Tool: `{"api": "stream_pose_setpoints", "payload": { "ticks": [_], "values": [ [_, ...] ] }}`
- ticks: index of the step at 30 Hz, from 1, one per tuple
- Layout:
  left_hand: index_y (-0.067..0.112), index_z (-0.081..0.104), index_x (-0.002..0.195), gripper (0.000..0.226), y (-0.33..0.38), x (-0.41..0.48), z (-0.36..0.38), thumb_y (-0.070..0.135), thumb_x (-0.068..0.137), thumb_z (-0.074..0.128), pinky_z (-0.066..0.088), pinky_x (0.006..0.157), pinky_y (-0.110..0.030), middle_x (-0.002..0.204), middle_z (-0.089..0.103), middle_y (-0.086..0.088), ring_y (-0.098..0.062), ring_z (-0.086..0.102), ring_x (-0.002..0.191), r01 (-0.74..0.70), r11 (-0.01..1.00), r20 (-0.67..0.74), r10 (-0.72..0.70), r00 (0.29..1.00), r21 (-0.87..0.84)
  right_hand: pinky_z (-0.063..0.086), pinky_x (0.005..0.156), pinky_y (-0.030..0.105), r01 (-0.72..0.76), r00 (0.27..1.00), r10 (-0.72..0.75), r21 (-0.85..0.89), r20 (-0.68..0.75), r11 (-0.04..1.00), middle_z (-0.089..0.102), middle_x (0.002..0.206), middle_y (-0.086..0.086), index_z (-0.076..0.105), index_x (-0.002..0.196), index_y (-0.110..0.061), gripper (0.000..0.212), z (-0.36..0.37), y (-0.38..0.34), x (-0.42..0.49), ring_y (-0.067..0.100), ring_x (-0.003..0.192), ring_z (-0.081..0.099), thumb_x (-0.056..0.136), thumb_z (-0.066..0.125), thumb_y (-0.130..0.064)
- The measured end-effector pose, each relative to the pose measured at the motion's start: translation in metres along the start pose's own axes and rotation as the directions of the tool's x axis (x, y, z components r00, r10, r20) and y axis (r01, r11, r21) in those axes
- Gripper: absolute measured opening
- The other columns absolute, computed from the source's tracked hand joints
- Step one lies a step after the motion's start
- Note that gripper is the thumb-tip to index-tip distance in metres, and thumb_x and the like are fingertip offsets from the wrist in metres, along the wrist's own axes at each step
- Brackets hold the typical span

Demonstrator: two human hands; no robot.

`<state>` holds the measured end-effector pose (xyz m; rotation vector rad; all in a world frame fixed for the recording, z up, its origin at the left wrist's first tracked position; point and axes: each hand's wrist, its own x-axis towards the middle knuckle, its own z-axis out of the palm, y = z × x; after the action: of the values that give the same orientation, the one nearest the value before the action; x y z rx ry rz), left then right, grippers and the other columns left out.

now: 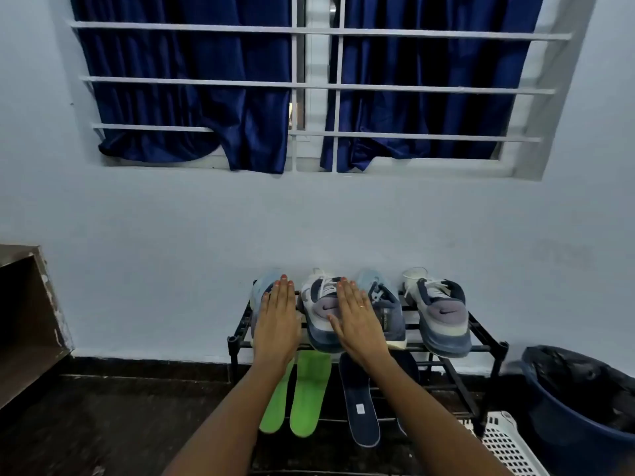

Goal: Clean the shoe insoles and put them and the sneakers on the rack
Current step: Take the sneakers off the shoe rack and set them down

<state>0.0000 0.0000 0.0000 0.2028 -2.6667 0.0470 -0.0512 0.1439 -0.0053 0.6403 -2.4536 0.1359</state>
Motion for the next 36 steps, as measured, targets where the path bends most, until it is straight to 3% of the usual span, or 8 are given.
{"api": "stream_pose_setpoints", "payload": {
  "ticks": [3, 6, 9, 11, 14, 19, 26, 36],
  "values": [
    [0.006, -0.005, 0.149, 0.064, -0.014, 0.012, 0.010, 0.030, 0.102, 0.031, 0.001, 0.117, -0.034, 0.158, -0.010, -0.011, -0.022, -0.006, 0.146, -0.001, 1.000, 0.121, 0.003, 0.993, -0.016, 0.044, 0.093, 0.038, 0.017, 0.996, -0.020, 0.043, 0.083, 0.999, 0.057, 0.125, 0.016, 0.056, 0.119, 0.003, 0.061, 0.014, -0.003, 0.011, 0.027, 0.114, 0.056, 0.081, 0.040, -0.043],
    [0.010, 0.003, 0.150, 0.074, -0.027, 0.022, 0.019, 0.040, 0.096, 0.044, 0.014, 0.117, -0.039, 0.159, -0.001, -0.008, -0.021, 0.001, 0.147, -0.021, 0.997, 0.203, 0.035, 0.978, -0.070, 0.017, 0.113, 0.037, 0.024, 0.975, -0.061, 0.172, 0.212, 0.985, 0.028, 0.147, 0.016, 0.025, 0.140, -0.001, 0.069, 0.024, -0.003, 0.019, 0.028, 0.137, 0.024, 0.087, 0.055, -0.033],
    [0.015, 0.029, 0.141, 0.066, -0.033, 0.027, 0.022, 0.035, 0.087, 0.062, 0.041, 0.098, -0.039, 0.147, 0.029, -0.004, -0.021, 0.031, 0.135, 0.047, 0.978, 0.228, 0.001, 0.974, -0.203, 0.034, 0.095, 0.037, -0.089, 0.940, 0.013, 0.207, 0.340, 0.974, 0.039, 0.133, 0.011, 0.036, 0.128, -0.007, 0.061, 0.018, -0.002, 0.029, 0.028, 0.123, 0.034, 0.079, 0.067, -0.028],
    [0.013, 0.042, 0.126, 0.052, -0.033, 0.031, 0.019, 0.028, 0.082, 0.068, 0.046, 0.083, -0.037, 0.132, 0.043, -0.003, -0.021, 0.043, 0.121, 0.085, 0.968, 0.252, -0.024, 0.967, -0.237, 0.041, 0.085, 0.037, -0.185, 0.889, 0.073, 0.209, 0.453, 0.960, 0.046, 0.125, 0.012, 0.042, 0.116, -0.005, 0.054, 0.012, -0.003, 0.042, 0.030, 0.116, 0.041, 0.075, 0.072, -0.023],
    [0.006, 0.050, 0.107, 0.039, -0.029, 0.040, 0.015, 0.018, 0.077, 0.073, 0.045, 0.077, -0.034, 0.118, 0.052, -0.008, -0.024, 0.048, 0.112, 0.102, 0.963, 0.278, -0.029, 0.960, -0.249, 0.044, 0.077, 0.033, -0.186, 0.822, 0.073, 0.144, 0.564, 0.972, 0.057, 0.113, 0.014, 0.052, 0.107, -0.002, 0.044, 0.006, -0.005, 0.058, 0.028, 0.106, 0.053, 0.073, 0.074, -0.018],
    [0.002, 0.052, 0.108, 0.043, -0.026, 0.040, 0.021, 0.014, 0.075, 0.076, 0.044, 0.079, -0.031, 0.115, 0.054, -0.011, -0.025, 0.052, 0.106, 0.143, 0.949, 0.244, -0.073, 0.967, -0.280, 0.046, 0.075, 0.034, -0.228, 0.872, 0.089, 0.240, 0.480, 0.944, 0.057, 0.109, 0.015, 0.050, 0.097, -0.004, 0.036, 0.010, -0.007, 0.052, 0.029, 0.100, 0.055, 0.071, 0.074, -0.009],
    [0.003, 0.046, 0.118, 0.046, -0.030, 0.021, -0.005, 0.016, 0.082, 0.071, 0.043, 0.084, -0.033, 0.123, 0.048, -0.010, -0.026, 0.046, 0.116, 0.169, 0.924, 0.131, -0.131, 0.983, -0.342, 0.034, 0.069, 0.031, -0.145, 0.950, 0.063, 0.252, 0.306, 0.957, 0.049, 0.117, 0.013, 0.046, 0.105, -0.002, 0.030, -0.001, -0.011, 0.029, 0.028, 0.109, 0.044, 0.080, 0.061, -0.008],
    [0.004, 0.044, 0.119, 0.043, -0.095, -0.050, -0.067, 0.016, 0.084, 0.067, 0.045, 0.082, -0.036, 0.126, 0.046, -0.009, -0.025, 0.043, 0.119, 0.272, 0.921, 0.101, -0.254, 0.962, -0.280, 0.037, 0.072, 0.036, -0.020, 0.972, -0.051, 0.299, 0.228, 0.954, 0.051, 0.114, 0.014, 0.046, 0.104, -0.003, 0.029, -0.057, -0.076, 0.003, 0.029, 0.109, 0.044, 0.080, 0.058, -0.013]
  ]
}}
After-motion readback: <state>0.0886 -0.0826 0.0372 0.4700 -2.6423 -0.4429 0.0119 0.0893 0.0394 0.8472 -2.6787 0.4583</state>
